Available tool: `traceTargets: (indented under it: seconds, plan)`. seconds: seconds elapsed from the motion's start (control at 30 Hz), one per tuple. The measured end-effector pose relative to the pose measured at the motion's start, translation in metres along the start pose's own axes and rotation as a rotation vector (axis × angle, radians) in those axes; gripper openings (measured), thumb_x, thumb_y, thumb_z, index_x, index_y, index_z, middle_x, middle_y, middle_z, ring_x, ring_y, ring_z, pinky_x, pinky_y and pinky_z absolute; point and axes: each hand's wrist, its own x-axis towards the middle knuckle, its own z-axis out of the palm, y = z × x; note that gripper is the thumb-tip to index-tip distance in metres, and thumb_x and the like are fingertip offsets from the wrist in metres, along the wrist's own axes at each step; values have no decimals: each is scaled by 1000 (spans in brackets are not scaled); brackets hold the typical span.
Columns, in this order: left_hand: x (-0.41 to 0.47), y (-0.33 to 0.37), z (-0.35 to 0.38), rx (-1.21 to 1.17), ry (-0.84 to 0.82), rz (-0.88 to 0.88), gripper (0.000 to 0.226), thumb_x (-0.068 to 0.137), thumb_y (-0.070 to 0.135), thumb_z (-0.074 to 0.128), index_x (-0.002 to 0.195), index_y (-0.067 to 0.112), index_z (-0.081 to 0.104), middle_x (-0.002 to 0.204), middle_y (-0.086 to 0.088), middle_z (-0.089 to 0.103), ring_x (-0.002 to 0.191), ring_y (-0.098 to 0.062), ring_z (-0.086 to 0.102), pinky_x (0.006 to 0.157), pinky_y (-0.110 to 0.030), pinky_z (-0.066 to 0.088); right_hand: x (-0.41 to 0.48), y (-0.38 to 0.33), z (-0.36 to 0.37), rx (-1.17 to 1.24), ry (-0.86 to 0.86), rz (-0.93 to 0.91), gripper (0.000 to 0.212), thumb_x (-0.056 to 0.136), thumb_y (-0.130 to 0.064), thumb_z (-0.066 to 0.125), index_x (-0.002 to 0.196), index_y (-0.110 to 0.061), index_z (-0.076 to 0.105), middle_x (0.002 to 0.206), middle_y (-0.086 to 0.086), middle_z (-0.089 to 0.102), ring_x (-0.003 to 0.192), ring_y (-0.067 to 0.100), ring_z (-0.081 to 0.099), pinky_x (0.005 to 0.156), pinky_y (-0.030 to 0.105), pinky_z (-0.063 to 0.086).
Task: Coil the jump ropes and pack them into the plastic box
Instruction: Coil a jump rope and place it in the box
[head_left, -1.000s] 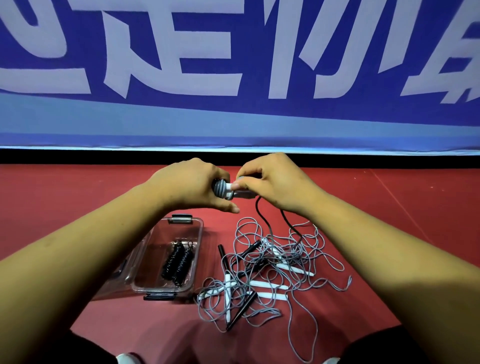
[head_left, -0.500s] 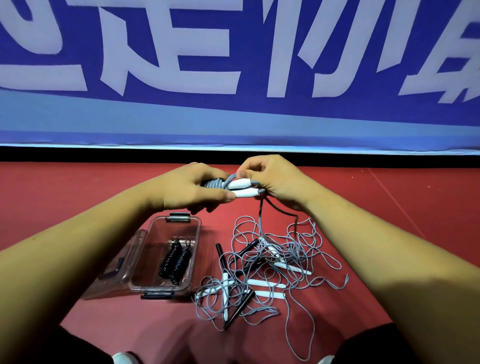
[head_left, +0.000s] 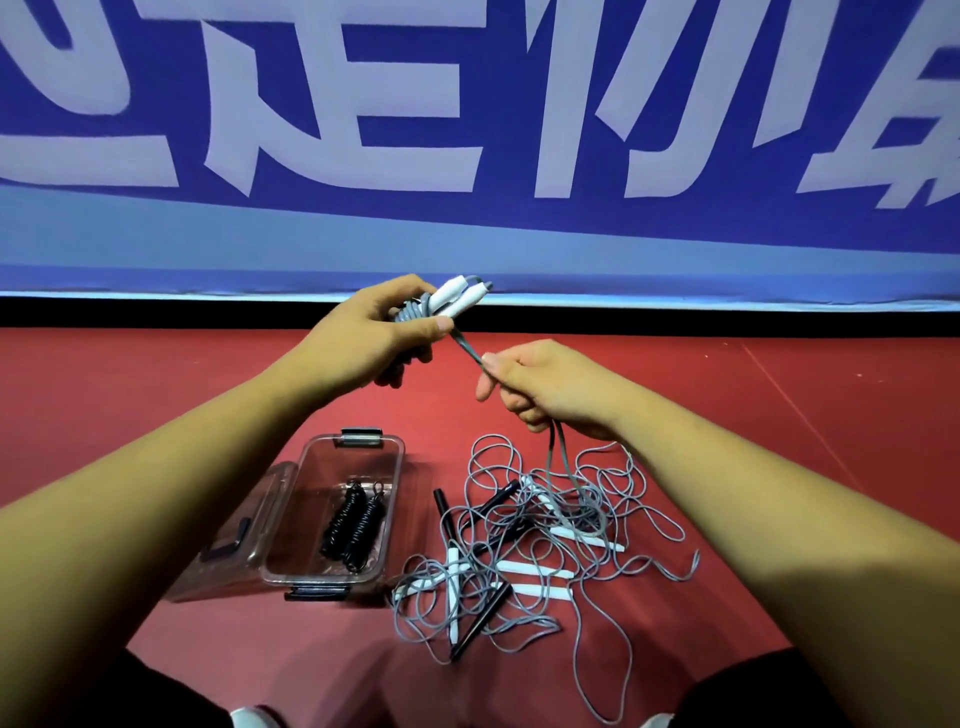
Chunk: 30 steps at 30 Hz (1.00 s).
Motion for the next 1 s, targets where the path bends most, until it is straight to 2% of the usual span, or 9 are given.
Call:
traceTargets:
  seconds: [0.17,0.3,0.37,0.47,0.53,0.63,0.73,0.87,1.0]
  plan:
    - [8,-15,-14,302,107,-20,25,85,33,74,90,24,52,72,-5,66,52,-24,59,45,-25,44,-5,-16,6,-466,169,-147,29,101,-28,49,84,-10,65,59,0,48,48,12,38,50,26,34]
    - [10,-25,-13,845,160,5,30,80,44,72,93,31,48,86,4,66,75,-26,60,64,-35,47,-9,-33,16,-756,107,-296,20,92,-29,63,81,-13,68,71,1,62,64,14,51,60,25,39]
    - [8,-22,-8,1001,119,26,30,77,46,70,99,36,52,91,5,67,80,-26,59,64,-32,45,-9,-37,17,-864,166,-370,26,92,-30,60,69,-16,61,66,3,60,65,21,53,60,33,41]
    - [4,-12,-1,1110,-97,51,25,72,52,66,95,44,59,75,11,60,74,-21,58,61,-28,42,-8,-40,10,-861,259,-423,25,90,-35,56,79,-16,68,73,0,66,71,22,58,65,37,49]
    - [1,-7,4,1087,-245,86,13,72,50,68,74,44,56,61,14,54,65,-15,54,58,-26,39,-8,-39,4,-815,302,-398,24,90,-36,57,81,-18,70,75,-2,67,73,21,60,70,39,51]
    - [0,-1,12,1027,-293,180,35,71,67,70,60,41,50,49,13,51,51,-5,48,52,-26,32,-8,-37,-3,-689,341,-352,18,89,-32,62,81,-20,72,76,-3,70,75,18,62,74,38,52]
    - [-2,0,15,925,-285,230,43,70,77,63,57,37,50,46,8,47,46,-11,43,49,-29,29,-10,-36,-6,-559,341,-347,14,87,-26,67,79,-16,74,73,-1,70,73,17,63,71,32,49]
    - [-5,-1,14,674,-391,200,35,86,45,71,62,27,54,45,12,49,42,-7,41,47,-22,26,-10,-32,-11,-312,267,-303,17,83,-22,75,81,-6,73,62,2,62,51,7,48,53,20,38]
    - [-7,-4,17,289,-381,149,19,85,41,66,91,24,61,65,-1,65,52,-14,52,52,-29,44,-3,-8,-16,-15,148,-145,11,91,-11,62,89,-4,71,58,8,51,45,13,36,47,25,25]
